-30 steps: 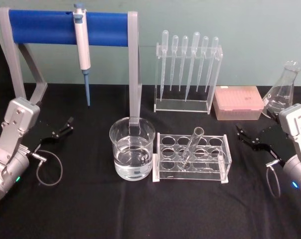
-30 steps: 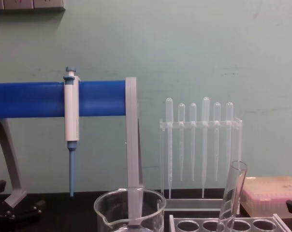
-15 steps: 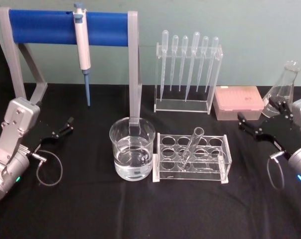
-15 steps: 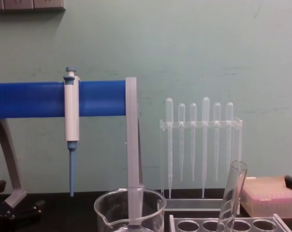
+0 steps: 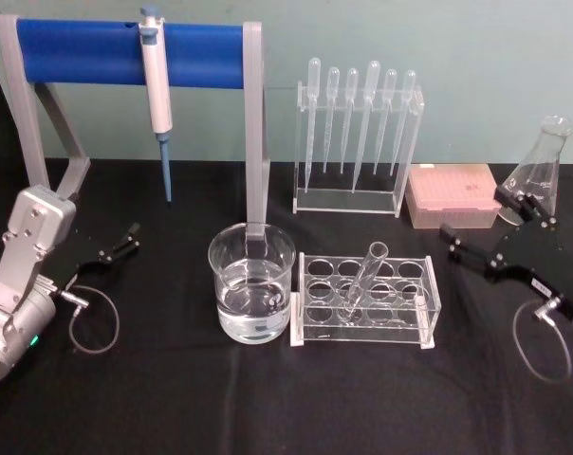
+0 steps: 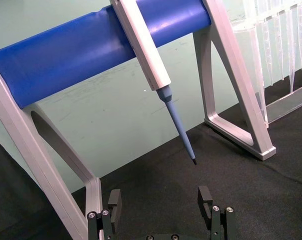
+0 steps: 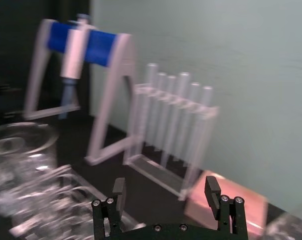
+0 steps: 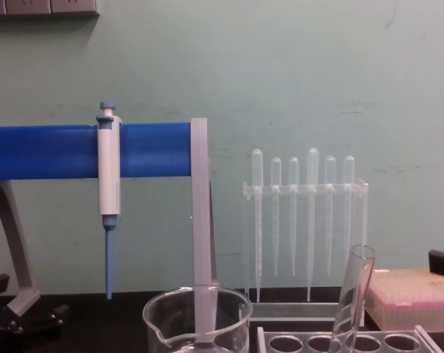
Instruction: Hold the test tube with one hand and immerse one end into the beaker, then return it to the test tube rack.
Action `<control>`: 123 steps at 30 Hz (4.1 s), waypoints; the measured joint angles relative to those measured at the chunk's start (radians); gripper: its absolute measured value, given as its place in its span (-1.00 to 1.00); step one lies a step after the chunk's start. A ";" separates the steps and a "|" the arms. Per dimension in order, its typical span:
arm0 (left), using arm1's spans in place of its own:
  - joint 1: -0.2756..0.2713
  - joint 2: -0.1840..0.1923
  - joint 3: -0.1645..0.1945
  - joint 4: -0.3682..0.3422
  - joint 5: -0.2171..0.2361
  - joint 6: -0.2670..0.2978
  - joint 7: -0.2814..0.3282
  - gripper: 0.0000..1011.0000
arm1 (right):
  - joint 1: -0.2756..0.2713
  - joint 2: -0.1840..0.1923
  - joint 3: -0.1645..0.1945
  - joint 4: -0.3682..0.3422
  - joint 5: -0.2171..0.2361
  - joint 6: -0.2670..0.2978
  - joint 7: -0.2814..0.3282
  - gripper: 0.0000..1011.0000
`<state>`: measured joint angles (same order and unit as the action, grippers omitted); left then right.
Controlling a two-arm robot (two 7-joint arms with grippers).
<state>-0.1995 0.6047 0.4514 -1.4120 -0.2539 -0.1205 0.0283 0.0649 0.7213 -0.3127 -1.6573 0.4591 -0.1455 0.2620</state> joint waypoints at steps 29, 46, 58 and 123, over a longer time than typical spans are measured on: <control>0.000 0.000 0.000 0.000 0.000 0.000 0.000 0.98 | 0.079 -0.021 -0.066 0.093 0.133 0.030 0.455 0.98; 0.000 0.000 0.000 0.000 0.000 0.000 0.000 0.98 | 0.177 -0.067 -0.132 0.155 0.117 0.038 0.505 0.98; 0.000 0.000 0.000 0.000 0.000 0.000 0.000 0.98 | 0.233 -0.099 -0.171 0.185 0.088 0.039 0.504 0.98; 0.000 0.000 0.000 0.000 0.000 0.000 0.000 0.98 | 0.292 -0.040 -0.156 0.089 0.122 0.113 0.518 -0.53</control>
<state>-0.1995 0.6047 0.4514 -1.4120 -0.2539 -0.1205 0.0283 0.3569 0.6811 -0.4691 -1.5682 0.5812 -0.0322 0.7804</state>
